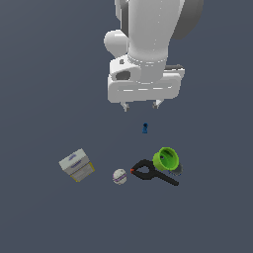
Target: Pick up a designated object from a clutter of objects.
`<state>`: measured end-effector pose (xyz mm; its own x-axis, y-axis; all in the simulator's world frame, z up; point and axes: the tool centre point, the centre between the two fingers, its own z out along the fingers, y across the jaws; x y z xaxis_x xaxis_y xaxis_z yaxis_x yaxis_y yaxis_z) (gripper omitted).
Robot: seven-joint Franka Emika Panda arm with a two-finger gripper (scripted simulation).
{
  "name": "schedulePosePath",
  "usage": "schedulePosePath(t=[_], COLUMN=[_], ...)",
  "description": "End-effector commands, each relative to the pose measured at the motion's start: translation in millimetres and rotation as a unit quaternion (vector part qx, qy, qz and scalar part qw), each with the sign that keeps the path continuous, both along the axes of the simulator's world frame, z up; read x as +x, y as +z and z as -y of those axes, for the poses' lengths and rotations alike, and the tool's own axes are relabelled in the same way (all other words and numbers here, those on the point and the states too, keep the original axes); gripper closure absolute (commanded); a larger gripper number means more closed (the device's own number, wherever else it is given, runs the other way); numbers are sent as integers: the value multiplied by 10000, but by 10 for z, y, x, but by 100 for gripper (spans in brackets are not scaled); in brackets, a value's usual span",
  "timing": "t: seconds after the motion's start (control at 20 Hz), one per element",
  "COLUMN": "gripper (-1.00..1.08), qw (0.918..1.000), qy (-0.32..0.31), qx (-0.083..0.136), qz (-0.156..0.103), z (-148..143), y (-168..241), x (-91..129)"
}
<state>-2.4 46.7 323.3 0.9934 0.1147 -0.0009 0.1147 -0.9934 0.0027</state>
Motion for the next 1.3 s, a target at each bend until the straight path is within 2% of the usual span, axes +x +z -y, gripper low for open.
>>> schedulePosePath(t=[0.0, 0.5, 0.75, 1.25], gripper=[-92, -92, -92, -92], qw=[10000, 9998, 9998, 9980], qy=[0, 117, 127, 626], qx=[0, 130, 127, 86], qz=[0, -12, -11, -7], z=[0, -52, -53, -149], y=[0, 39, 29, -361], x=[0, 17, 15, -71])
